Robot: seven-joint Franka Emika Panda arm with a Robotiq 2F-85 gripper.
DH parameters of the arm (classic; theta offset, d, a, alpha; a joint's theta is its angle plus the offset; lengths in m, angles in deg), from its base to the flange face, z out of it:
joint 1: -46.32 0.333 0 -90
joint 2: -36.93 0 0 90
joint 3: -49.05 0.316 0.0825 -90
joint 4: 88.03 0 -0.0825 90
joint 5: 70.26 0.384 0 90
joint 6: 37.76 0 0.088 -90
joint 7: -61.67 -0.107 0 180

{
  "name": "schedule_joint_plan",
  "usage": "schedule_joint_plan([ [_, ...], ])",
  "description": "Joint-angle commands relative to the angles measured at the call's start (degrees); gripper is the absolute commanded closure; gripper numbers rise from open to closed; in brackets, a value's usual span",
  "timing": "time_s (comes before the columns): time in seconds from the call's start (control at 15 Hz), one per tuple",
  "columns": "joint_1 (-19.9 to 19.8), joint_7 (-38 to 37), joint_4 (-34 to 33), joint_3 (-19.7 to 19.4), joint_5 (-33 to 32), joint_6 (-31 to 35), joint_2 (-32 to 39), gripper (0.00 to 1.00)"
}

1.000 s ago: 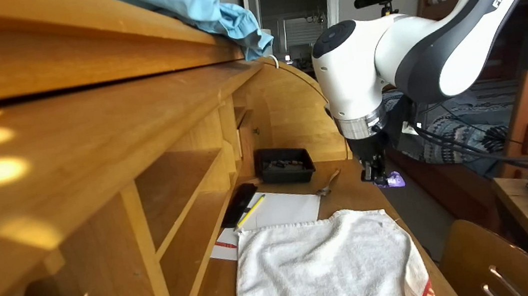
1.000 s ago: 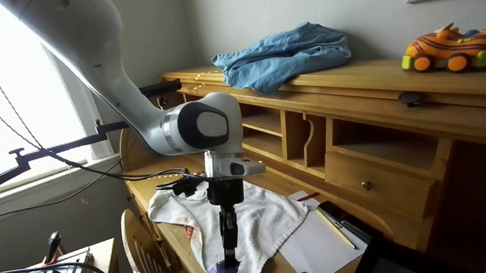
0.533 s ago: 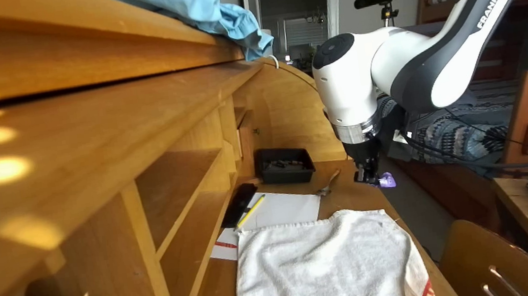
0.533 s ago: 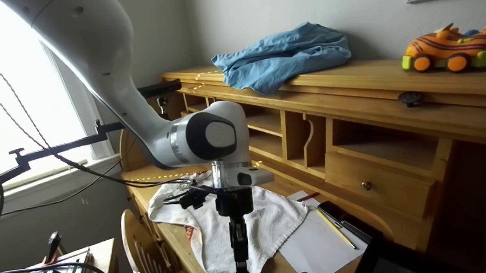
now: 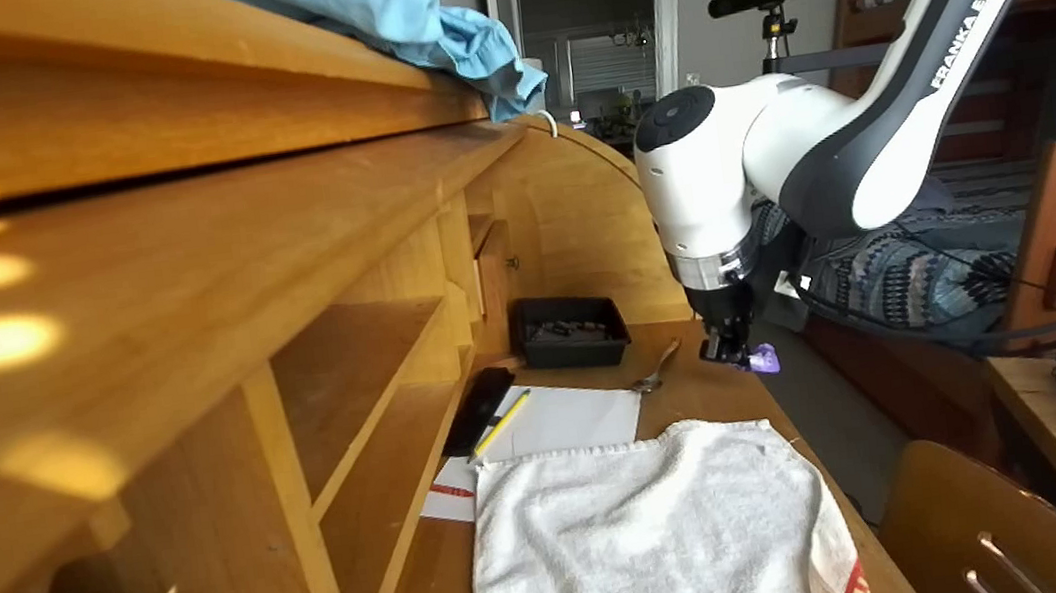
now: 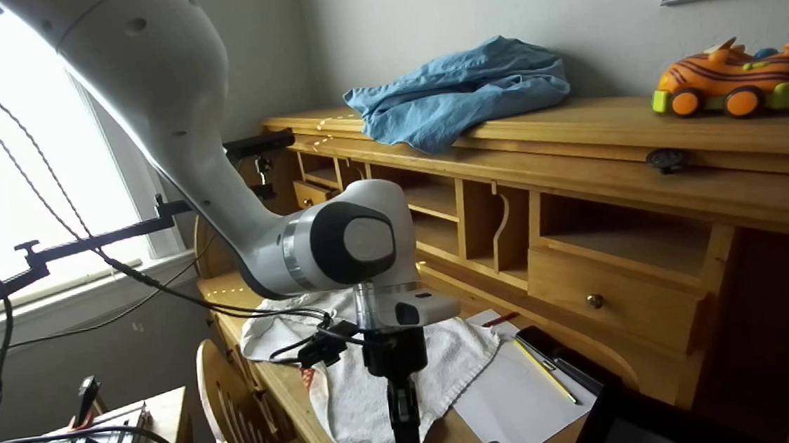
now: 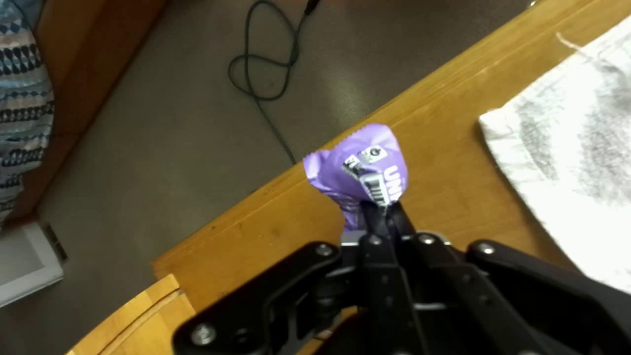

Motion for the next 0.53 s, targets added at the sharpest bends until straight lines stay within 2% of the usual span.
schedule_joint_plan([
  [0.0, -1.0, -5.5, -0.2, -1.3, -4.0, 2.7, 0.5, 0.99],
  [0.07, -1.2, -6.7, -0.2, -1.6, -4.5, 3.3, 0.5, 0.99],
  [0.13, -1.4, -7.7, -0.3, -1.6, -4.8, 3.8, 0.5, 0.69],
  [0.27, -1.7, -8.8, -0.2, -1.0, -3.7, 5.0, 0.5, 0.62],
  [0.47, -2.8, -5.3, 0.5, 1.4, 3.5, 7.5, 0.0, 0.42],
])
